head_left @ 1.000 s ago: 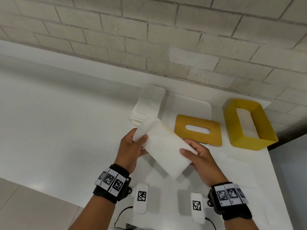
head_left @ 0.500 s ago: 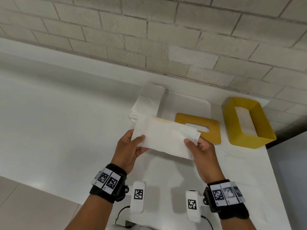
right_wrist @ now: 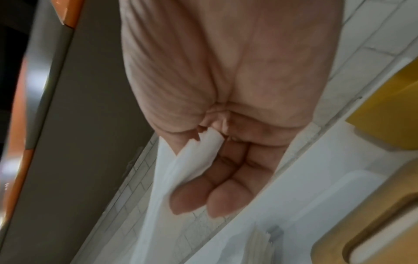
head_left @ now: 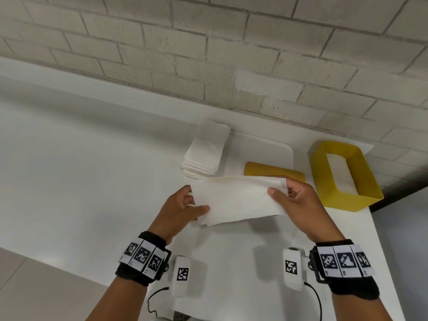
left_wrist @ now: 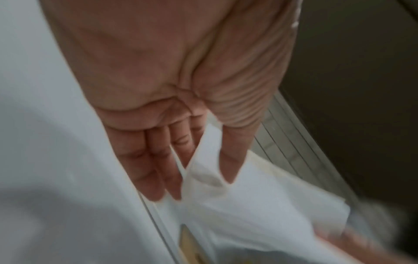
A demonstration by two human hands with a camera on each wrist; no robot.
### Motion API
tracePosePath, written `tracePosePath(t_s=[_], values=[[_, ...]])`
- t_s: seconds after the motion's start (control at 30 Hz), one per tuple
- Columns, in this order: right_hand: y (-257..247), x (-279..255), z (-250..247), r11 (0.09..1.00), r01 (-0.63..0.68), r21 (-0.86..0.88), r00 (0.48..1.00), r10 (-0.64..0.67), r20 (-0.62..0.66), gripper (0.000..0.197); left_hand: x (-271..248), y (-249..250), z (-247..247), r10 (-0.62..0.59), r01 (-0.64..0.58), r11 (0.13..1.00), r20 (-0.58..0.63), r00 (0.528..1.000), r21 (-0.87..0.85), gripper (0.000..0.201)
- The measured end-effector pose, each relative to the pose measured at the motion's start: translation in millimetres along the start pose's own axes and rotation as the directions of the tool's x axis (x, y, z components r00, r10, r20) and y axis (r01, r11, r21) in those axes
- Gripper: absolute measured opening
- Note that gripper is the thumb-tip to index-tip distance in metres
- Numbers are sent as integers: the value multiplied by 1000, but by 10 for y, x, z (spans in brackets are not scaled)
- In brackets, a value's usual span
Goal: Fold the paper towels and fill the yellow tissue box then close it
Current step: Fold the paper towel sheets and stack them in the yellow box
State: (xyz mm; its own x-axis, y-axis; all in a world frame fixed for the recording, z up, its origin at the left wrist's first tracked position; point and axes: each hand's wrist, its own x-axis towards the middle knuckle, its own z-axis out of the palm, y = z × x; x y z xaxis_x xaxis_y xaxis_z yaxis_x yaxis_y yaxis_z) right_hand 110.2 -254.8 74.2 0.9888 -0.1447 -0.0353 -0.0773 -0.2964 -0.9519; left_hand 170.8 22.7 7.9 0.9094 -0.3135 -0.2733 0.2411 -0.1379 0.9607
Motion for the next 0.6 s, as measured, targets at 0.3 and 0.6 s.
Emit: tracePosePath(t_s=[0.3, 0.6], values=[[-287, 7, 158, 962, 164, -219, 965, -111, 238, 31, 3, 284, 159, 340, -415, 725, 239, 910, 550, 47], [-211, 1, 353, 968, 108, 228, 994, -113, 8, 32, 66, 248, 472, 265, -257, 952, -30, 964, 164, 13]])
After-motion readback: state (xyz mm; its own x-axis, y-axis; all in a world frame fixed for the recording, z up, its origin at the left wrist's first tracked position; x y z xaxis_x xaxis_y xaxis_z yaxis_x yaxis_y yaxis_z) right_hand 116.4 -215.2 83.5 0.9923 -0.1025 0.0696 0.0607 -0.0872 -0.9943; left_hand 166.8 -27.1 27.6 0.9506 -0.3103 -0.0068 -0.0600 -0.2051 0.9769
